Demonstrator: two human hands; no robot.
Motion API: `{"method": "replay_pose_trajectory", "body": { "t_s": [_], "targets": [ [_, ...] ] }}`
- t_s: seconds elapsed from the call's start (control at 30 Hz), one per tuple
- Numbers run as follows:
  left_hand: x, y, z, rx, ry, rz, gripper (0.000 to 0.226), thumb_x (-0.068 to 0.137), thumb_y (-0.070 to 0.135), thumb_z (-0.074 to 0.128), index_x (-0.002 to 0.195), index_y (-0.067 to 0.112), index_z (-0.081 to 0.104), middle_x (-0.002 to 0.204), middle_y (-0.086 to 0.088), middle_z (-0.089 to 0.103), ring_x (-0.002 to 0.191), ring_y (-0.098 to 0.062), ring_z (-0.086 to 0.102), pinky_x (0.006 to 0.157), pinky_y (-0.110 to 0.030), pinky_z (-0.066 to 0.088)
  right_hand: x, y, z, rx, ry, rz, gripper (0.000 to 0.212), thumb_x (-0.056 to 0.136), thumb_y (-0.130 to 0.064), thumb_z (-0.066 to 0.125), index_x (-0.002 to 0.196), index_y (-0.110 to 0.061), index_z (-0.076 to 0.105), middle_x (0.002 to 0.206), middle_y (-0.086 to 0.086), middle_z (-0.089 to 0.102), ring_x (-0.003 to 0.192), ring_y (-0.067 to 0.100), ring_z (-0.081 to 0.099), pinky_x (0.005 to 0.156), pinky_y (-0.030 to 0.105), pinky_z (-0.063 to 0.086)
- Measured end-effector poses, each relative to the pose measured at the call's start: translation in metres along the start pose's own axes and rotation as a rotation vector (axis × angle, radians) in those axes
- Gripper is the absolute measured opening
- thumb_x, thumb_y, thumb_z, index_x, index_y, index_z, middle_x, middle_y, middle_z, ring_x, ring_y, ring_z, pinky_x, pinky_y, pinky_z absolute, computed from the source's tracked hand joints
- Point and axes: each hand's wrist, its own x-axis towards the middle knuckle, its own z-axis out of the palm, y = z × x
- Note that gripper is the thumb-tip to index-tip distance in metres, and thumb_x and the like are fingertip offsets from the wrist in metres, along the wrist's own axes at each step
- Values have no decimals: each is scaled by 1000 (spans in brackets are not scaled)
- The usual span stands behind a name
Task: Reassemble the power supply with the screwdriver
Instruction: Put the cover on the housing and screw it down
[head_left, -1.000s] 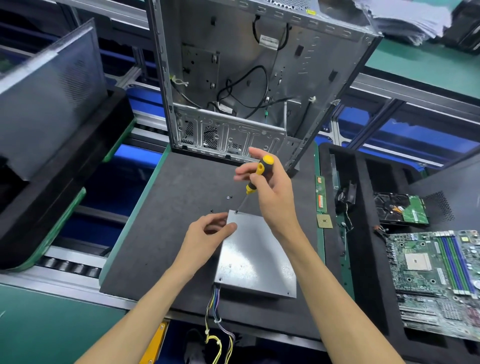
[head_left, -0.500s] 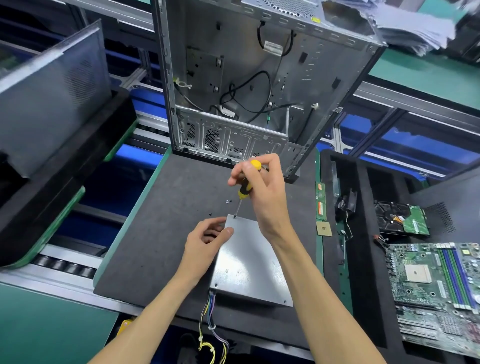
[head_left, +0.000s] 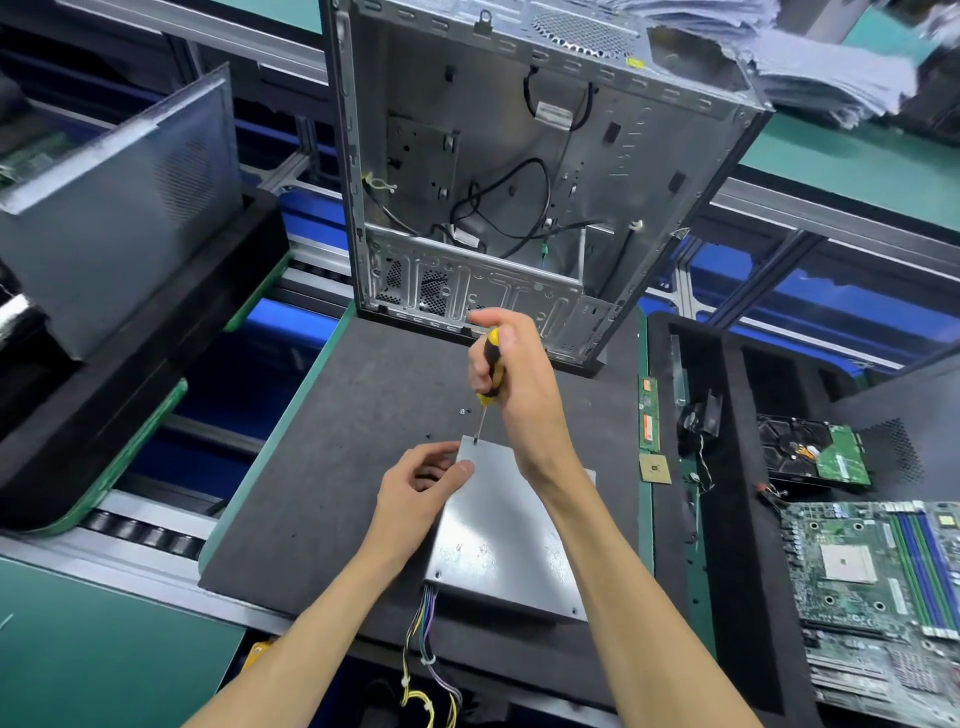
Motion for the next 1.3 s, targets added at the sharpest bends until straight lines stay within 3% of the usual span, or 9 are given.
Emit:
{"method": "replay_pose_trajectory", "body": {
  "t_s": [0.2,0.37,0.57,0.73,0.83,0.93,1.03,1.13,1.3],
  "targets": [
    [0,-1,-1,-5,-7,-5,26,86,27,80,111,23,75,106,-2,74,98,-22,67,86,-23,55,-5,3,-2,-8,22,-32,14,100,-15,59,107,-8,49,92,6,72,79,20,71,71,22,51],
    [0,0,-1,-17,-3,-8,24,86,23,79,110,22,75,107,-3,74,100,-24,66,87,-25,55,-8,3,-2,23,13,-17,25,99,-35,45,118,-24,57,76,-7,49,71,13,42,69,23,37],
    [-2,3,0,-14,-4,-9,33,78,38,80,107,24,76,109,-6,72,99,-24,66,87,-26,55,-7,-2,-4,-7,78,-23,14,97,-31,58,105,-21,53,92,-1,72,84,21,72,72,37,50],
    [-2,3,-1,-6,-4,-4,22,86,25,81,108,24,76,110,-8,72,96,-21,66,85,-23,55,-7,4,-6,61,53,-24,19,100,-34,48,113,-24,54,74,-7,50,68,13,44,64,22,39],
    [-2,3,-1,3,-5,-9,22,87,22,79,109,22,75,110,-8,72,94,-21,66,85,-23,55,-4,5,-6,98,51,17,35,101,-31,36,116,-22,65,84,-6,60,79,14,54,76,29,42],
    [-2,3,-1,-1,-7,-5,21,87,22,79,108,22,75,110,-10,71,91,-14,64,85,-21,54,-3,2,-6,34,71,14,16,100,-30,46,107,-21,57,92,-1,72,84,19,69,74,26,48],
    [-2,4,-1,0,-7,0,23,85,26,81,108,23,75,109,-10,72,90,-12,64,84,-19,54,-6,2,-2,0,70,-18,19,98,-24,58,109,-23,43,77,0,61,68,16,56,65,19,45],
    [-3,4,0,-14,-9,1,34,77,37,80,108,23,76,108,-10,72,90,-13,64,85,-23,54,-6,5,-1,21,68,-8,26,100,-33,46,122,-26,58,75,-3,48,70,13,43,67,23,39],
    [-3,4,-1,-14,-14,5,37,74,40,78,107,24,75,108,-9,72,91,-13,65,87,-25,55,-5,2,-1,23,87,-4,13,99,-30,54,104,-19,54,87,-2,69,78,17,64,67,25,45]
  ]
}}
